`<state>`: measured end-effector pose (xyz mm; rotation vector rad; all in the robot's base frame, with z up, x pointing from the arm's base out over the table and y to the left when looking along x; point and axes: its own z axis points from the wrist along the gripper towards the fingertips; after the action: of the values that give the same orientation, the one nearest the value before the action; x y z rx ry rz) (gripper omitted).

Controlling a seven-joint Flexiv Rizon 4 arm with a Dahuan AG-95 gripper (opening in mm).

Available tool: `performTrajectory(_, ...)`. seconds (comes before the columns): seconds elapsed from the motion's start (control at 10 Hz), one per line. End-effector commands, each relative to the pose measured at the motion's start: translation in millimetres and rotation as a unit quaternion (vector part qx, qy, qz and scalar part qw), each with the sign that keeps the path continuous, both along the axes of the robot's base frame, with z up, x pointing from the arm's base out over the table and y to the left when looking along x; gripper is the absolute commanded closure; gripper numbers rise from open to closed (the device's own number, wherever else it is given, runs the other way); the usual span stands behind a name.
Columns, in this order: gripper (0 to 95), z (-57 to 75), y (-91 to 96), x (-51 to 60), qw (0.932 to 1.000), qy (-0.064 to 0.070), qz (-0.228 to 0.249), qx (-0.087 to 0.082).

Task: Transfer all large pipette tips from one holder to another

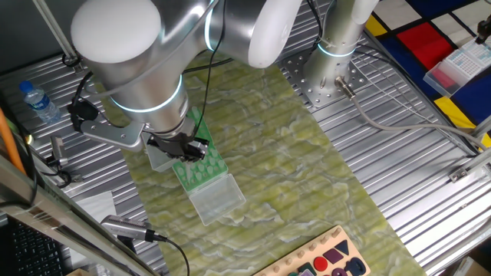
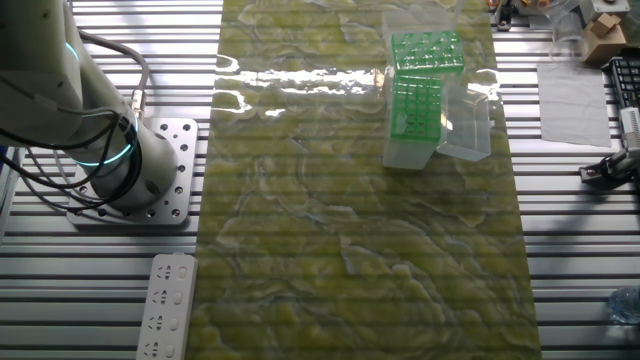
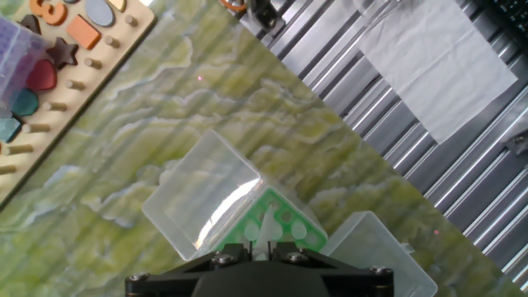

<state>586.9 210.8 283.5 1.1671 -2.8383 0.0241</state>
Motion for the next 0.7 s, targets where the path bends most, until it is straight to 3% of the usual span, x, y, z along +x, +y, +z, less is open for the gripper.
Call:
performTrajectory(0.1, 95.0, -0.4, 0.6, 0.2, 0.9999, 0.003, -0.007, -0.011)
performTrajectory(0.7, 95.0, -0.4, 0.6, 0.2, 0.9999, 0.007, -0.009, -0.003)
